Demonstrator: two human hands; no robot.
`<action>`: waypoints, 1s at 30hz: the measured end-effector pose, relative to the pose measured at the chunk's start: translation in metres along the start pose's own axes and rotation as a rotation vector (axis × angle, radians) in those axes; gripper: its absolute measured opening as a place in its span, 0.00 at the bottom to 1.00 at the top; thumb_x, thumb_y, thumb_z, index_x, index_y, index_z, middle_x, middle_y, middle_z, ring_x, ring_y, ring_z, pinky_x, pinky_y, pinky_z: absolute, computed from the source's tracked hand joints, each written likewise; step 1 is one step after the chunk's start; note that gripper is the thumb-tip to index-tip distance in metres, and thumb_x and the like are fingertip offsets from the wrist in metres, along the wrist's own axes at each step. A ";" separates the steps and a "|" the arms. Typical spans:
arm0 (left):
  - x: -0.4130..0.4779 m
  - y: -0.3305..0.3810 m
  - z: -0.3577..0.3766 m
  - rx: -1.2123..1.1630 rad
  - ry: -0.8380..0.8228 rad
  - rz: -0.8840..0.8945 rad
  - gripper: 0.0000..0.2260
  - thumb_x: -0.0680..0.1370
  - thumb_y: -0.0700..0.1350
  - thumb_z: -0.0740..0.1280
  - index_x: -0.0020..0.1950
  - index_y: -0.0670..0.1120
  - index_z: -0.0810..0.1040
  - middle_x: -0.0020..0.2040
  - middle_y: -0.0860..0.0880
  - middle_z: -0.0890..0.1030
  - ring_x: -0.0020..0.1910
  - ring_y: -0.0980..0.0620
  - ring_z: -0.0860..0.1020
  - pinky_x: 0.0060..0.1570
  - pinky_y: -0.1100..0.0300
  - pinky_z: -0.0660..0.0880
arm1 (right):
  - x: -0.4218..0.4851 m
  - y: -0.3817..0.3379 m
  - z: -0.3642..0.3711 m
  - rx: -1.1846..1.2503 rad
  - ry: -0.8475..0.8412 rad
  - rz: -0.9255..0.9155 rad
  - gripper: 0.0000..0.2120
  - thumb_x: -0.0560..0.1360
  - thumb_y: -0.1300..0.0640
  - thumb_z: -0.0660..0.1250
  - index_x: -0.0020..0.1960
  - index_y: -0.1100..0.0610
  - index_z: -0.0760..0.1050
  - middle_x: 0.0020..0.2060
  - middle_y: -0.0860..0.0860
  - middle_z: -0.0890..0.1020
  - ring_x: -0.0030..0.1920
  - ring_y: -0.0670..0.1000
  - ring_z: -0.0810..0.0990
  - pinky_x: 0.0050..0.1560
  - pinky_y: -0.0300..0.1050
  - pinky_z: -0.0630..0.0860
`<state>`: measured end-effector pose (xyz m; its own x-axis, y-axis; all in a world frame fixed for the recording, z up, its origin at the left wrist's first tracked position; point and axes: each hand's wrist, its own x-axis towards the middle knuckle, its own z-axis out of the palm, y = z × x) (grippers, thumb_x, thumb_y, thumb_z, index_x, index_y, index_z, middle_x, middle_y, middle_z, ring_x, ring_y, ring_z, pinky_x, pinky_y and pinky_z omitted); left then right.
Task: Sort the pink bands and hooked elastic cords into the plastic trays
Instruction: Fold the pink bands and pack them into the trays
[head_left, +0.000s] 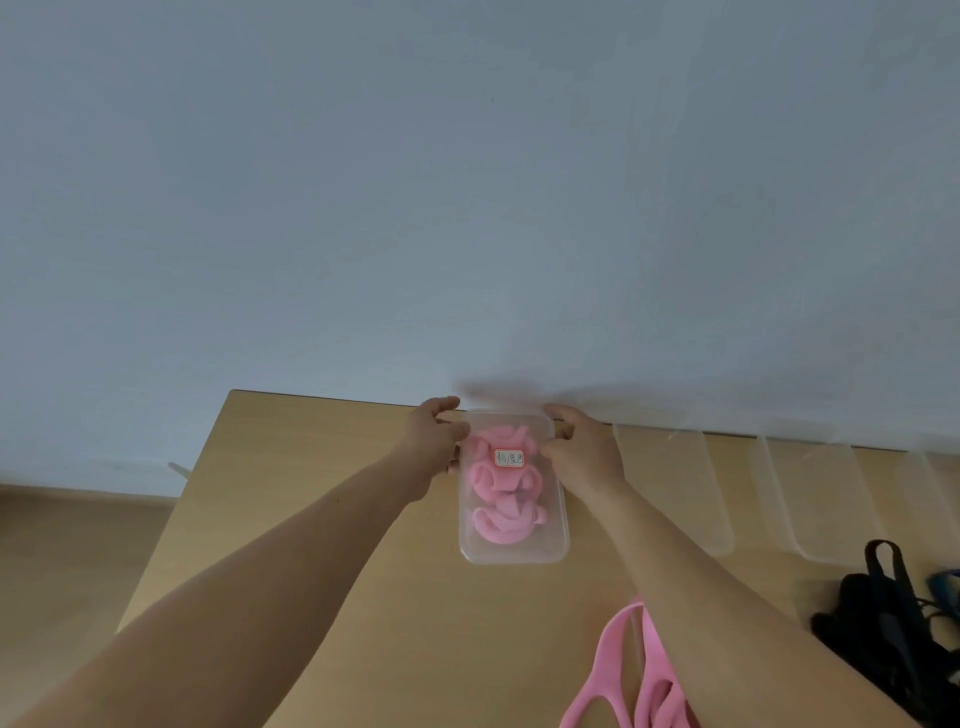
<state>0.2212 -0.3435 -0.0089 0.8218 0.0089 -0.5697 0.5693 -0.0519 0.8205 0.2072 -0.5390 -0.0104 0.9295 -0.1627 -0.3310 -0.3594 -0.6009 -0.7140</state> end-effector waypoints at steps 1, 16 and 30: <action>0.001 -0.001 0.001 0.028 0.006 0.035 0.15 0.80 0.35 0.63 0.64 0.48 0.73 0.40 0.46 0.74 0.32 0.49 0.73 0.29 0.59 0.72 | 0.000 0.001 0.000 -0.023 0.003 -0.016 0.26 0.72 0.61 0.65 0.69 0.48 0.74 0.46 0.48 0.80 0.50 0.51 0.79 0.49 0.43 0.72; -0.007 -0.037 0.034 1.479 0.026 0.691 0.30 0.82 0.57 0.45 0.80 0.41 0.50 0.81 0.44 0.46 0.79 0.46 0.41 0.76 0.51 0.39 | 0.003 0.000 -0.004 -0.131 -0.014 -0.059 0.26 0.72 0.65 0.64 0.69 0.52 0.74 0.51 0.51 0.82 0.53 0.50 0.78 0.49 0.36 0.67; -0.007 -0.048 0.029 1.510 0.066 0.735 0.36 0.76 0.61 0.33 0.79 0.42 0.42 0.77 0.47 0.35 0.76 0.49 0.31 0.73 0.55 0.30 | -0.032 0.009 -0.001 -0.043 0.016 -0.026 0.13 0.77 0.50 0.66 0.56 0.56 0.79 0.44 0.50 0.84 0.42 0.50 0.79 0.42 0.43 0.73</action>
<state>0.1874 -0.3705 -0.0457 0.9069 -0.4141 -0.0775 -0.4070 -0.9087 0.0930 0.1745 -0.5403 -0.0054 0.9399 -0.1589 -0.3022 -0.3314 -0.6383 -0.6948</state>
